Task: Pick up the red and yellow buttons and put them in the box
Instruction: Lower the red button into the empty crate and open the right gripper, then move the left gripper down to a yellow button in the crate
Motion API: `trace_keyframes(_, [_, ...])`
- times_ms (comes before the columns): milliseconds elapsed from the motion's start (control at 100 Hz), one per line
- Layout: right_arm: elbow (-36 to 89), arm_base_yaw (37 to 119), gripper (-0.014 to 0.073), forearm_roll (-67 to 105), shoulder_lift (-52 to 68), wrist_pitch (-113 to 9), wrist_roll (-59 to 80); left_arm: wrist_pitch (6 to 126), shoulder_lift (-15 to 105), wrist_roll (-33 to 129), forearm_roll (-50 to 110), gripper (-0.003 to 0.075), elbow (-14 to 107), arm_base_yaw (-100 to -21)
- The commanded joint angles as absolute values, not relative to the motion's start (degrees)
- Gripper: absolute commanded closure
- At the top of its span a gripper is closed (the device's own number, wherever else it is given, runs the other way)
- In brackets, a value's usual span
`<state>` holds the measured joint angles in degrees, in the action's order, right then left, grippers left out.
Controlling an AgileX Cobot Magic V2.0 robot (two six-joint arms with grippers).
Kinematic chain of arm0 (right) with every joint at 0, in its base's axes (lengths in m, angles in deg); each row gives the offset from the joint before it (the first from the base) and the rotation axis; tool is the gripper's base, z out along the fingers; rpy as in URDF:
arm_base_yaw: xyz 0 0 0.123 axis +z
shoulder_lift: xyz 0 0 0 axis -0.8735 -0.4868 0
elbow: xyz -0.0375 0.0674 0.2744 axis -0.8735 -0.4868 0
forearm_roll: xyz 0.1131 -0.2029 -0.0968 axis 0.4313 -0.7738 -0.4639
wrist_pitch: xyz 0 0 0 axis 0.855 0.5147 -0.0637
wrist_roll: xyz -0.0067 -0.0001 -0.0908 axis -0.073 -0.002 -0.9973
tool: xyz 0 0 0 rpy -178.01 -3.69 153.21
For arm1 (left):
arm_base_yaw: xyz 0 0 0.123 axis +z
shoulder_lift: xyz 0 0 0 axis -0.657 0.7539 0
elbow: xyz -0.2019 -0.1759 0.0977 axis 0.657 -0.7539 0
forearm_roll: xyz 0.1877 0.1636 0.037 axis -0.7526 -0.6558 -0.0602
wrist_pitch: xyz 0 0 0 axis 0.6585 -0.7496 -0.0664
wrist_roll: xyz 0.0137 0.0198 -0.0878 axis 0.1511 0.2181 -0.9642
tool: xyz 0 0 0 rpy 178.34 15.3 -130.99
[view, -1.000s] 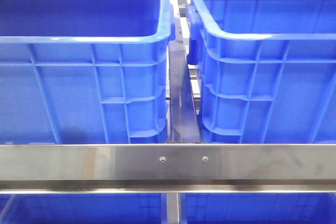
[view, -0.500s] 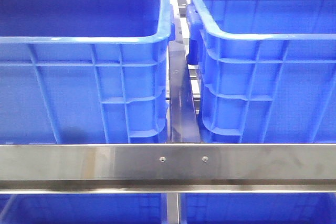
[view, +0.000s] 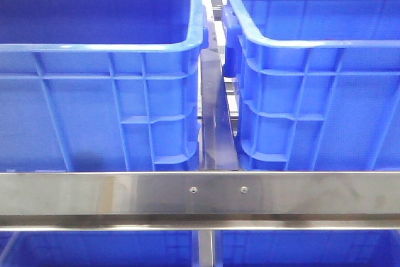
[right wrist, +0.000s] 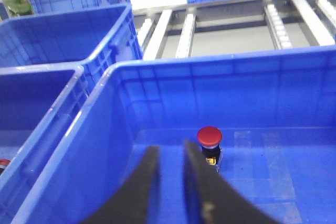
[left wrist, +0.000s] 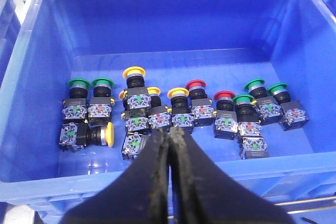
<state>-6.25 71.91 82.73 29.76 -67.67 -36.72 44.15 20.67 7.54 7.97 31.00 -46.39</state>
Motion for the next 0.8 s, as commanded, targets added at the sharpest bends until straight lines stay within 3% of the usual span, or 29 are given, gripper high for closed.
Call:
trace_keyframes(0, [-5.2, 71.7, 0.0633, 82.06, 31.38, -67.99, -37.24, 48.56, 20.72, 7.13, 8.23, 0.0739, 32.55, -46.36])
trace_keyframes(130, [-5.2, 71.7, 0.0662, 82.06, 31.59, -67.93, -37.24, 48.33, 20.72, 7.13, 8.23, 0.0728, 32.55, -46.36])
trace_keyframes(220, [-5.2, 71.7, 0.0662, 82.06, 31.59, -67.93, -37.24, 47.72, 20.72, 7.58, 8.23, 0.0654, 32.55, -46.36])
trace_keyframes(340, [-5.2, 71.7, 0.0662, 82.06, 31.59, -67.93, -37.24, 46.92, 20.84, 7.73, 8.23, 0.0452, 32.55, -46.36])
trace_keyframes(430, [-5.2, 71.7, 0.0662, 82.06, 31.59, -67.93, -37.24, 46.77, 20.84, 7.73, 8.23, 0.0246, 32.55, -46.36])
trace_keyframes(510, [-5.2, 71.7, 0.0662, 82.06, 31.59, -67.93, -37.24, 46.77, 20.84, 7.73, 8.23, 0.0149, 32.55, -46.36])
trace_keyframes(790, [-5.2, 71.7, 0.0662, 82.06, 31.59, -67.67, -37.24, 49.0, 24.89, 7.73, 8.23, 0.0152, 34.23, -46.36])
